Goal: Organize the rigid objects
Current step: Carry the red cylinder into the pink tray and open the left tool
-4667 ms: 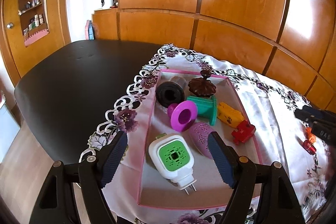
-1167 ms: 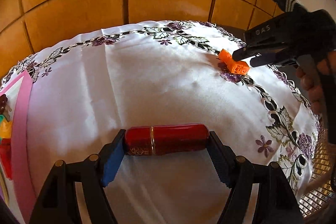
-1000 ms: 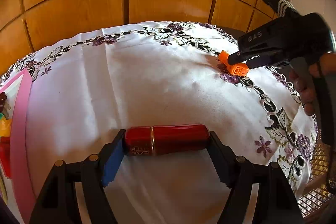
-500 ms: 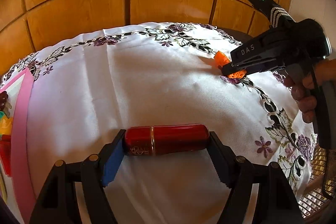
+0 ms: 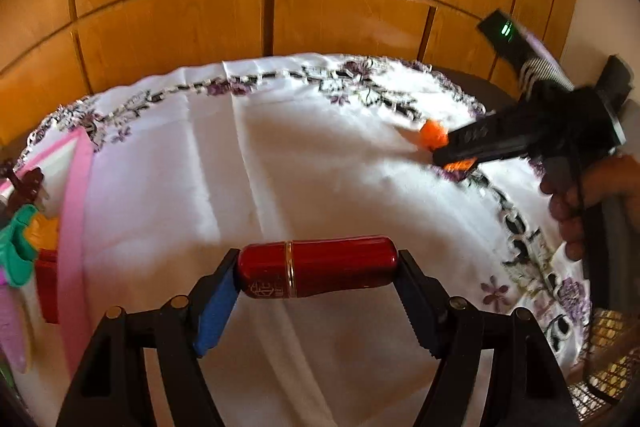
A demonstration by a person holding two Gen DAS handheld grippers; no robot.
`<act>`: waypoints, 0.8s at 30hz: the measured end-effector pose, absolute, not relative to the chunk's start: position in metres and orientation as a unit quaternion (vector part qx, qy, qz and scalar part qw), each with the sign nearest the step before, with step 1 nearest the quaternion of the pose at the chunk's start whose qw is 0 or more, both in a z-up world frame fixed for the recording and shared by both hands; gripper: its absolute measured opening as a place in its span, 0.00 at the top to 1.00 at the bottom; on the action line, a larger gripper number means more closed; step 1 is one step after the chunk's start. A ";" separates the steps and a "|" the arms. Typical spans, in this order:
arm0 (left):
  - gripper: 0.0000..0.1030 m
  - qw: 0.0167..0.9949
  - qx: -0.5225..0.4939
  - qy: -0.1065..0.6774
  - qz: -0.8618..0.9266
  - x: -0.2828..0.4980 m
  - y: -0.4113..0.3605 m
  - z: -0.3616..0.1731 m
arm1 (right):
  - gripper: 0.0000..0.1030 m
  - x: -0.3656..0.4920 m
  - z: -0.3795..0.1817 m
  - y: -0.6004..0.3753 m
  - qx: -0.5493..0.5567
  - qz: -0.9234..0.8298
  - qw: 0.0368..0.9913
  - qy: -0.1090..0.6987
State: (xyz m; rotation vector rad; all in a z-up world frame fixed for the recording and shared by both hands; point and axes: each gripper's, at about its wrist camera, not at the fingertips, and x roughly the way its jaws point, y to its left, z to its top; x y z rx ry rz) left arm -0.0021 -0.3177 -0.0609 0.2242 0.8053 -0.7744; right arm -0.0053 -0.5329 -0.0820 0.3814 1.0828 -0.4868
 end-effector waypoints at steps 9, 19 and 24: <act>0.27 0.857 0.103 0.354 -0.361 -0.014 -0.303 -0.023 | 0.62 -0.003 -0.082 -0.526 0.143 -0.232 0.816 0.511; 0.27 0.875 0.072 0.340 -0.337 -0.014 -0.264 0.008 | 0.62 -0.003 -0.082 -0.524 0.134 -0.232 0.816 0.513; 0.27 0.884 0.059 0.337 -0.318 -0.010 -0.242 0.017 | 0.62 -0.002 -0.082 -0.522 0.123 -0.233 0.817 0.513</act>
